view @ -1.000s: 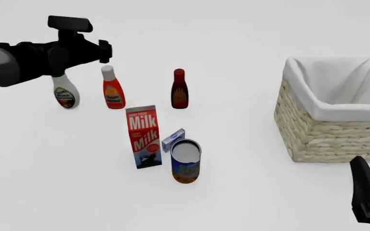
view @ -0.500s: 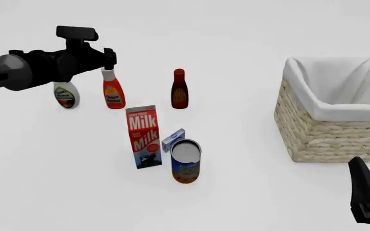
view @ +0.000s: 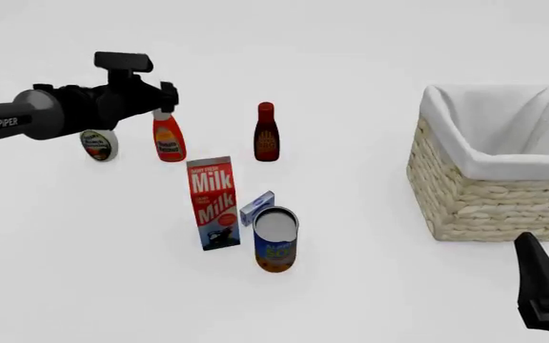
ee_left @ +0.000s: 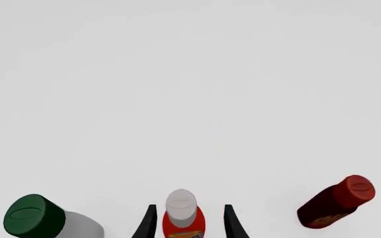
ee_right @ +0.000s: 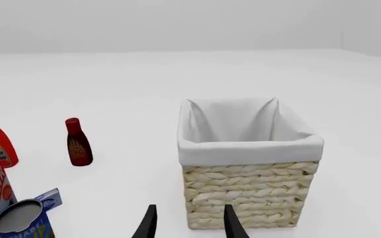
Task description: Pick the ketchup and place it in the basket.
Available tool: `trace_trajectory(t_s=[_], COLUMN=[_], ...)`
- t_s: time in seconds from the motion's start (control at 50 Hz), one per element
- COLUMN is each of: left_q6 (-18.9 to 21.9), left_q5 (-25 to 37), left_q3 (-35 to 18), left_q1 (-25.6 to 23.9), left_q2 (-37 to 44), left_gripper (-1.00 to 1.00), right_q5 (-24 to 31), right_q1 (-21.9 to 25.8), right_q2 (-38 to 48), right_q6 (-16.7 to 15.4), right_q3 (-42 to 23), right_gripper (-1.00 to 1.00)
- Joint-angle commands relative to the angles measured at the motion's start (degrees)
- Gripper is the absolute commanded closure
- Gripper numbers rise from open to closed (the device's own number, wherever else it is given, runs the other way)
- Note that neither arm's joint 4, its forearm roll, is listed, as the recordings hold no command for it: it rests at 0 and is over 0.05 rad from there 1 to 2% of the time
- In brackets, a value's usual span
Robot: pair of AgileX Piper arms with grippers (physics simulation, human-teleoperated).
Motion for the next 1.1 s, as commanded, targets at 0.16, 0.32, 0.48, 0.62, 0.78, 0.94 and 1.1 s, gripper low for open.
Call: trace_trajectory(t_s=[0.16, 0.32, 0.48, 0.62, 0.78, 0.94, 1.1], left_q6=[-0.8, -1.22, -1.06, -1.09, -1.2, -1.36, -1.54], left_q5=[-0.92, -1.64, -1.79, -1.94, -2.16, -2.51, -2.72], left_q3=[-1.11, -1.18, -1.71, -1.98, -2.38, -2.97, -3.46], left_q1=[-0.07, -0.02, 0.22, 0.24, 0.35, 0.46, 0.52], left_q2=[3.44, 4.95, 5.68, 6.23, 7.26, 8.46, 9.78], left_gripper=[-1.0, -1.0, -1.0, -1.0, -1.0, -1.0, -1.0], right_q5=[-1.63, -2.48, -3.16, -3.58, -4.14, -5.41, -6.16], right_q1=[0.13, 0.22, 0.31, 0.35, 0.4, 0.62, 0.65], right_q2=[2.28, 3.42, 4.37, 5.0, 5.84, 7.58, 8.62], right_q6=[0.0, -0.1, -0.13, -0.15, -0.16, -0.2, -0.32], right_q3=[0.04, 0.04, 0.04, 0.04, 0.04, 0.05, 0.04], right_gripper=[-1.0, -1.0, -1.0, -1.0, -1.0, -1.0, -1.0])
